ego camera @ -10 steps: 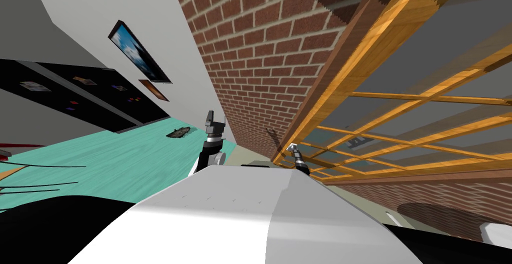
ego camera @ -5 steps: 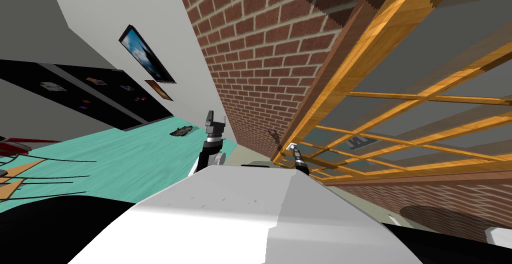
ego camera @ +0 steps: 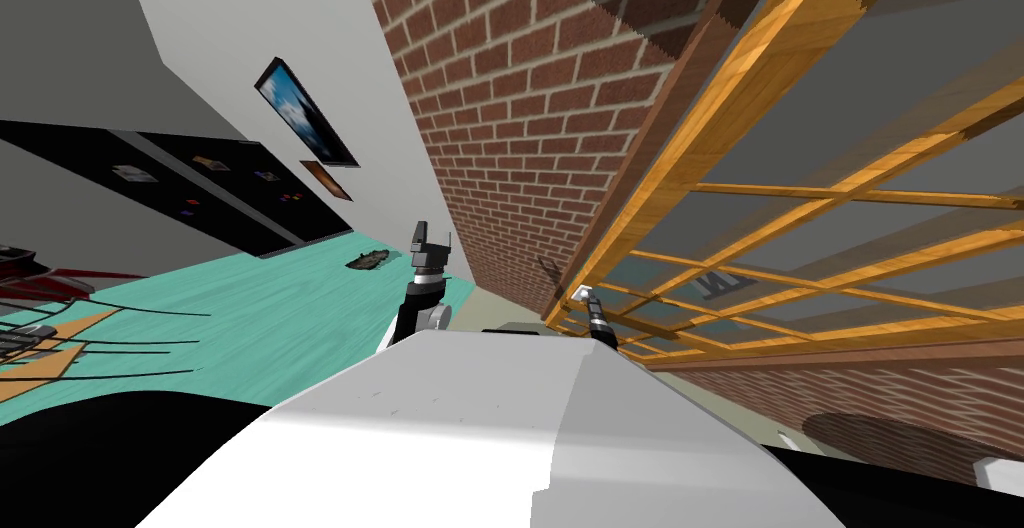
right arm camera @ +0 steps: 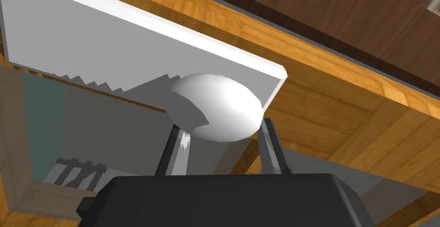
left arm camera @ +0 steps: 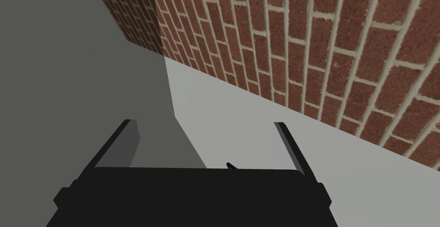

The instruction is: Pull the door open

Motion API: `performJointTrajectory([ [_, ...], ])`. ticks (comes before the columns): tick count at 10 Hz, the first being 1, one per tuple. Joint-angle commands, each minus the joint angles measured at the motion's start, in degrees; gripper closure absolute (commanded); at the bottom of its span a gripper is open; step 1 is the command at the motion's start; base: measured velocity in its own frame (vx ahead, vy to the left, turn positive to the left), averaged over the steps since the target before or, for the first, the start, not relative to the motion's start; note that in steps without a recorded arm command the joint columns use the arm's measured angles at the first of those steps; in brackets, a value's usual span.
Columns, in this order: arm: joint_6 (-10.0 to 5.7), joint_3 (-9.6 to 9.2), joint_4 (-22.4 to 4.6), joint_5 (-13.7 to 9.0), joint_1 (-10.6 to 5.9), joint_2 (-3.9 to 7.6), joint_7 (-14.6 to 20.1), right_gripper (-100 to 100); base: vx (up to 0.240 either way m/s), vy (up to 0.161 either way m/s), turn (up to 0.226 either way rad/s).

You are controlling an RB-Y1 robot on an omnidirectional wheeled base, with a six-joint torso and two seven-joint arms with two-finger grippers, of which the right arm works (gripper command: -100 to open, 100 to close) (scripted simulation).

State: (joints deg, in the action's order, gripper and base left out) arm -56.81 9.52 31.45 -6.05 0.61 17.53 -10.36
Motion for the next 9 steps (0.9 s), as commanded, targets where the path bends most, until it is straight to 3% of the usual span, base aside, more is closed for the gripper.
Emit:
performJointTrajectory([
  [1,0.41,-0.39,0.29,-0.24,0.14,-0.38,1.73,100,-0.031,-0.015,0.022],
  [9,1.09,-2.28,0.44,-3.54,-0.51,-0.48,13.68,100,-0.044,-0.019,0.039],
])
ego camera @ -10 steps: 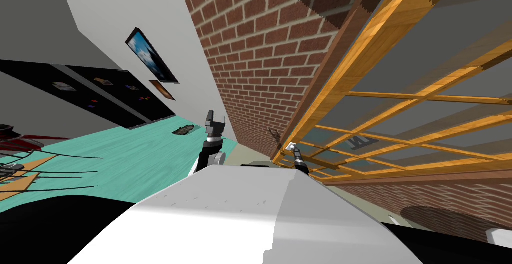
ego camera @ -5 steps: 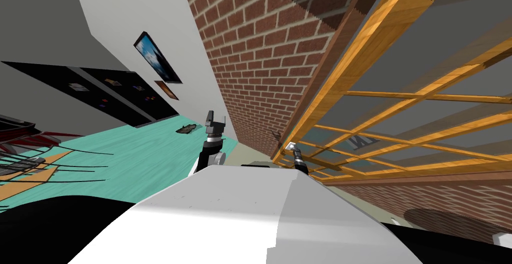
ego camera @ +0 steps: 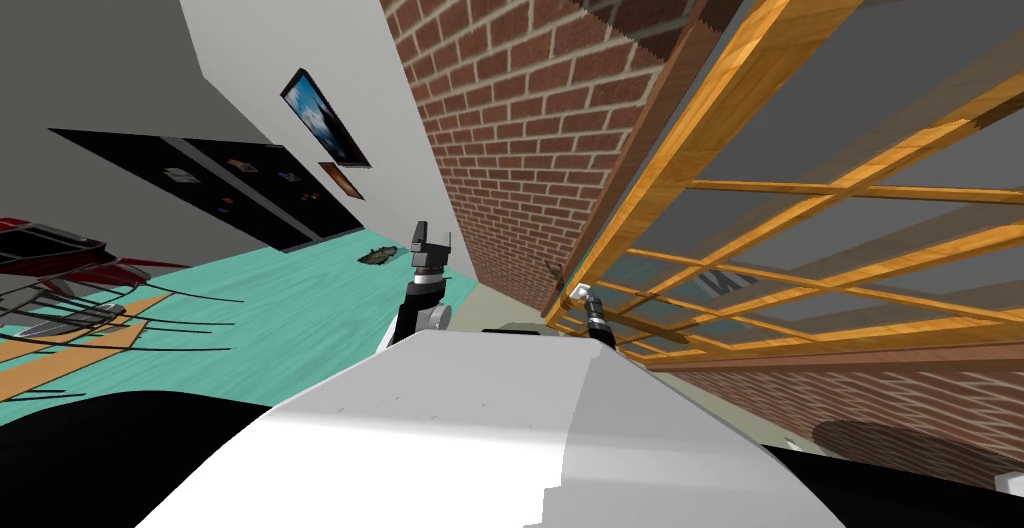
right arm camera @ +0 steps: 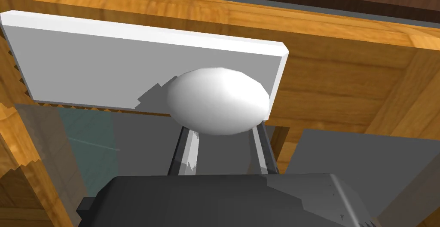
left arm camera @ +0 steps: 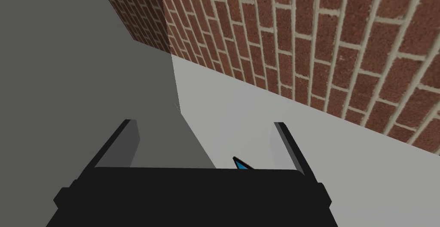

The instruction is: Pull the door open

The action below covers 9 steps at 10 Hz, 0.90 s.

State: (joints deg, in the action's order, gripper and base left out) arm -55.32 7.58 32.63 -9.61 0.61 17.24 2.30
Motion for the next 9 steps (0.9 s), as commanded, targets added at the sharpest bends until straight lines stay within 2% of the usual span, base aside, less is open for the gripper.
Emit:
performJointTrajectory([
  [1,-0.26,-0.74,-0.71,-0.65,-0.64,-0.22,2.86,100,-0.041,-0.015,0.035],
  [2,-0.26,-0.74,-0.71,-0.65,-0.64,-0.22,3.40,100,-0.035,-0.008,0.019],
  [3,-0.12,-1.12,-0.68,-1.32,-0.78,-0.24,5.56,100,-0.041,-0.010,0.041],
  [4,-0.12,-1.12,-0.68,-1.32,-0.78,-0.24,5.80,100,-0.034,-0.013,0.017],
  [5,0.40,-0.97,-0.28,-2.02,-0.52,-0.21,7.02,-100,-0.034,-0.018,0.013],
  [9,0.73,-1.62,-0.07,-3.97,-1.02,-0.87,12.84,-100,-0.053,-0.009,0.032],
])
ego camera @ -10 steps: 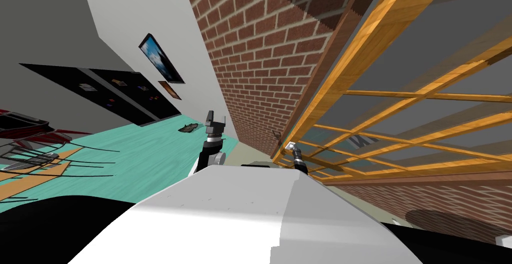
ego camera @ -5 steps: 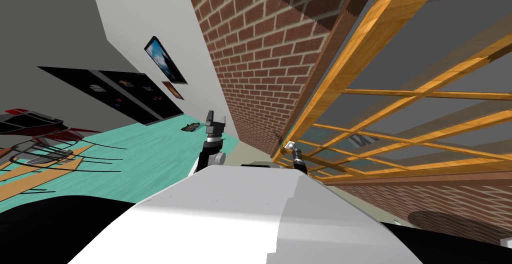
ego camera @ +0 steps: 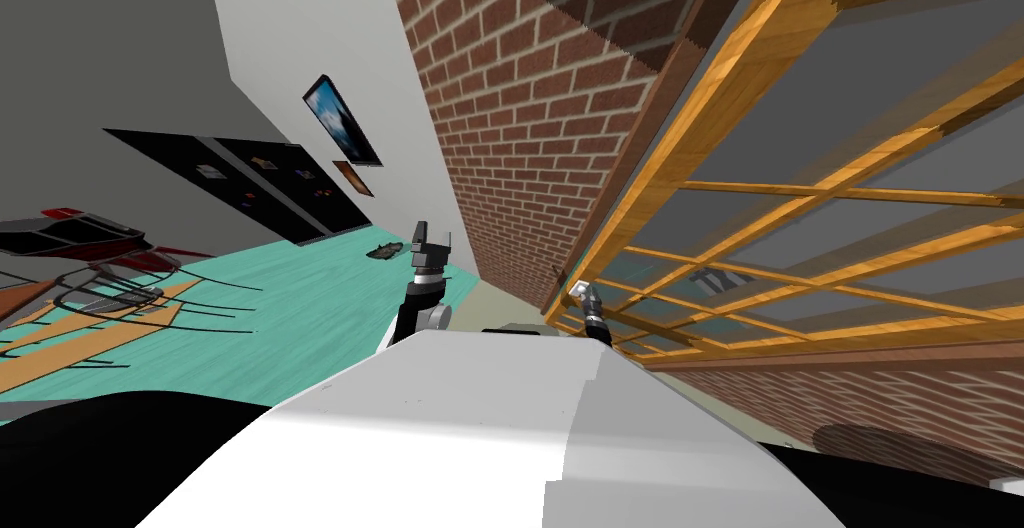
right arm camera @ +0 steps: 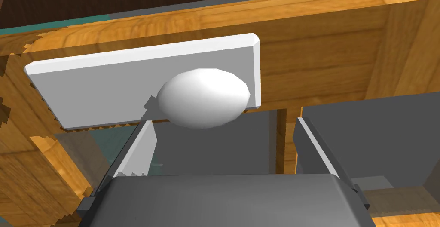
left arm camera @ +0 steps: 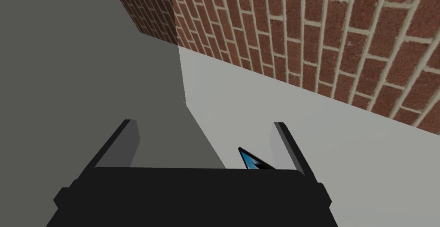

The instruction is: Pull the door open

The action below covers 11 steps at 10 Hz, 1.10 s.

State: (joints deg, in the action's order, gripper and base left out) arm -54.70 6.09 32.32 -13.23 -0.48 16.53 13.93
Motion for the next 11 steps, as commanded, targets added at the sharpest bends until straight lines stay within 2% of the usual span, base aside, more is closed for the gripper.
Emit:
performJointTrajectory([
  [1,0.23,-0.37,0.32,-1.06,-0.11,-0.40,2.86,-100,-0.065,-0.017,0.034],
  [2,0.23,-0.37,0.32,-1.06,-0.11,-0.40,3.44,-100,-0.044,-0.008,0.013],
  [7,0.76,-1.44,0.67,-4.24,-0.92,-1.48,11.55,-100,-0.055,-0.011,0.032],
  [8,0.76,-1.44,0.67,-4.24,-0.92,-1.48,12.44,-100,-0.053,-0.017,0.020],
  [10,1.07,-2.06,0.87,-6.07,-1.39,-2.11,16.13,-100,-0.055,-0.005,0.043],
  [11,1.07,-2.06,0.87,-6.07,-1.39,-2.11,17.13,-100,-0.053,-0.006,0.020],
])
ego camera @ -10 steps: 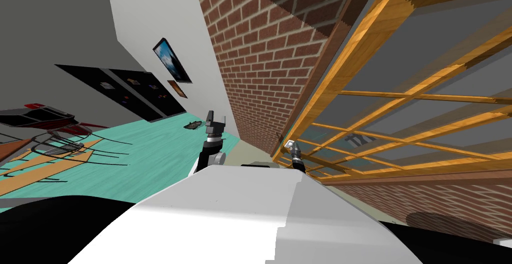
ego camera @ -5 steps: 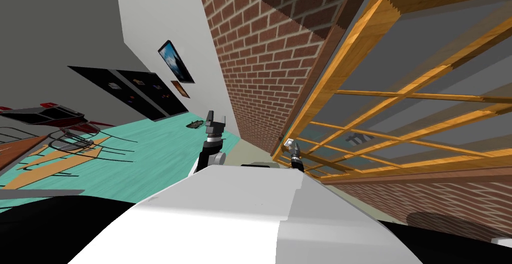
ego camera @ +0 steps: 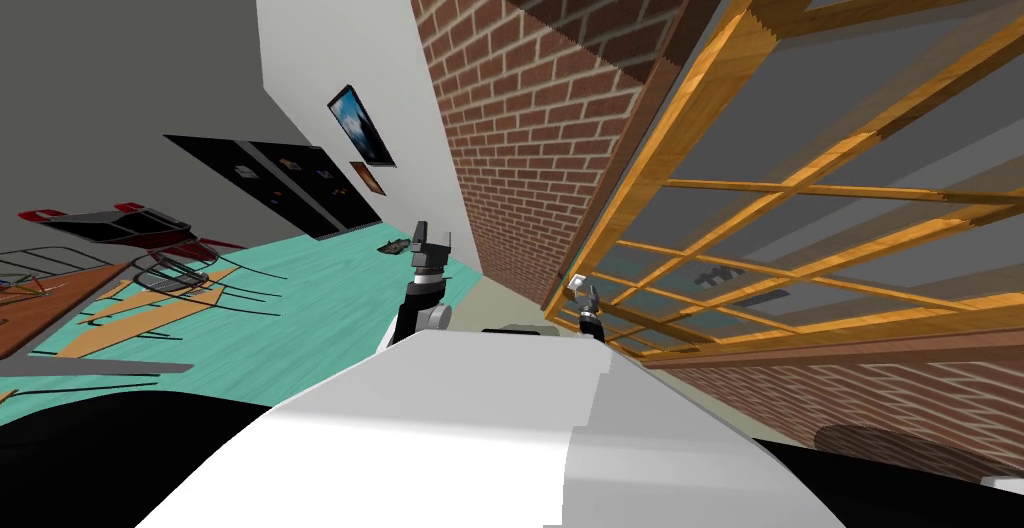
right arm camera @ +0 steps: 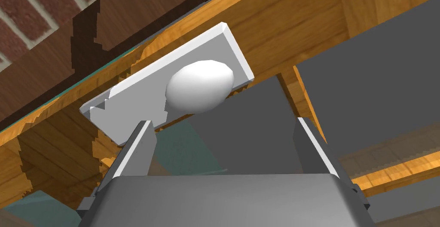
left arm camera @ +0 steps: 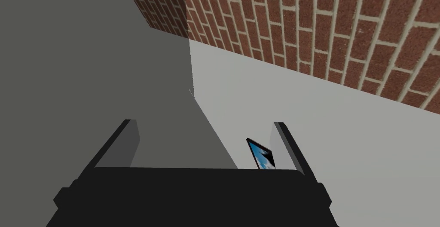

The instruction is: Pull the door open

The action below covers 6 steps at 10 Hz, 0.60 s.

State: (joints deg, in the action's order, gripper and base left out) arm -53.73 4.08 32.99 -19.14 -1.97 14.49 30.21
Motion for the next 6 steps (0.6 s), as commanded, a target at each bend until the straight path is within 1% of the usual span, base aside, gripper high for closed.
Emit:
performJointTrajectory([
  [1,0.26,-0.38,0.32,-1.13,-0.15,-0.39,2.86,-100,-0.065,-0.014,0.031],
  [2,0.26,-0.38,0.32,-1.13,-0.15,-0.39,3.22,-100,-0.050,-0.013,0.018],
  [3,0.42,-0.71,0.42,-2.10,-0.40,-0.72,5.57,-100,-0.050,-0.008,0.034],
  [4,0.59,-1.05,0.54,-3.10,-0.65,-1.06,7.12,-100,-0.064,-0.020,0.056],
  [5,0.59,-1.05,0.54,-3.10,-0.65,-1.06,7.95,-100,-0.053,-0.017,0.022],
  [6,0.76,-1.38,0.65,-4.10,-0.91,-1.40,10.10,-100,-0.057,-0.011,0.037],
])
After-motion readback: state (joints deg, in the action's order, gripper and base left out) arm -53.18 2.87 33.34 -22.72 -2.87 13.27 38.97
